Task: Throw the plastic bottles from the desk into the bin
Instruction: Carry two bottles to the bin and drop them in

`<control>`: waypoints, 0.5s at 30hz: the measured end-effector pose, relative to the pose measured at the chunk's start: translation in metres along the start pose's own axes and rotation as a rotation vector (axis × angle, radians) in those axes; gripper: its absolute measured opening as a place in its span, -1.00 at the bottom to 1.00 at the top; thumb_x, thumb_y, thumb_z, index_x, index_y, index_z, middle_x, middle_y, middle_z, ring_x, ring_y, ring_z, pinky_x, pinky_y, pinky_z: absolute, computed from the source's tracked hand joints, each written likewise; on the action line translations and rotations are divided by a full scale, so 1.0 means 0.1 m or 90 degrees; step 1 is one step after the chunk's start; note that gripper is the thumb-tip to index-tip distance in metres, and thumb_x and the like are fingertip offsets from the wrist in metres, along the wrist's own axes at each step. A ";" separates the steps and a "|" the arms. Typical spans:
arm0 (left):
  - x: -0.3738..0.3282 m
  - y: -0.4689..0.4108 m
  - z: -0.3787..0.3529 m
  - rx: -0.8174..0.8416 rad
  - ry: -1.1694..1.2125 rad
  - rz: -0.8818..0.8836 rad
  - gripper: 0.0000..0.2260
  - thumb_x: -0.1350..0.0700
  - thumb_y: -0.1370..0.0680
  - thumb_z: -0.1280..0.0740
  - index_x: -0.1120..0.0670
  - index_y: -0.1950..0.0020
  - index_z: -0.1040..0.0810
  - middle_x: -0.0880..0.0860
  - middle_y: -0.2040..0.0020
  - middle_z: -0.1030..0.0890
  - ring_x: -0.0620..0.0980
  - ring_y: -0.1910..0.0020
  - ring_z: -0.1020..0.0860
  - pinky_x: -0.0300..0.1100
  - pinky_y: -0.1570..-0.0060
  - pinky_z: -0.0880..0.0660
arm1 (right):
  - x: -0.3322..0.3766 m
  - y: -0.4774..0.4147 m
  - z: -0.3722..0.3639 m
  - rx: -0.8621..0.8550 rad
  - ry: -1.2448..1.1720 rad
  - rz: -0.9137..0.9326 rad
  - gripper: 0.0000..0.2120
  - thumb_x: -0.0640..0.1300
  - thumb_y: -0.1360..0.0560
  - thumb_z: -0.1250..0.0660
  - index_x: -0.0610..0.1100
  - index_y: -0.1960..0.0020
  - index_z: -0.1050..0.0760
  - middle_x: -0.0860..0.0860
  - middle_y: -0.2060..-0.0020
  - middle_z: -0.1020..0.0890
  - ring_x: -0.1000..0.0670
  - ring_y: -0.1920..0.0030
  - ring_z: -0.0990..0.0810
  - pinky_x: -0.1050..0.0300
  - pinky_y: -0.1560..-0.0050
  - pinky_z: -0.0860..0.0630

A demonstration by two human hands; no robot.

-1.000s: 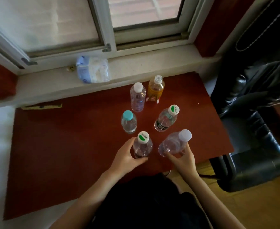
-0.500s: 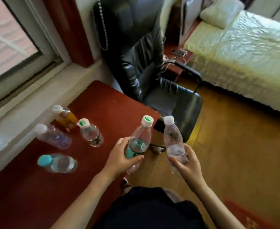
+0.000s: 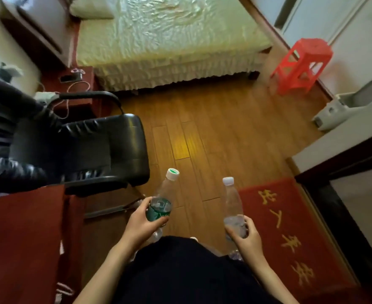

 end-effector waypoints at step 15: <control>-1.35 -2.27 -0.76 0.075 -0.088 -0.031 -0.62 0.06 -0.36 -0.55 -0.16 -0.08 -0.48 -0.06 0.01 -0.67 -0.15 0.03 -0.63 -0.28 0.10 -0.52 | 0.33 -2.04 1.14 -0.160 -0.112 -0.037 -0.60 -0.08 -0.44 -0.48 -0.11 -0.23 -0.48 0.02 -0.09 -0.63 0.13 -0.11 -0.60 0.18 -0.11 -0.55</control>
Point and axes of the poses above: each hand's wrist, its own y-axis away from the middle knuckle, its own z-axis out of the back of the hand, x = y × z, the point moved 8 cm from there along -y, towards the middle knuckle
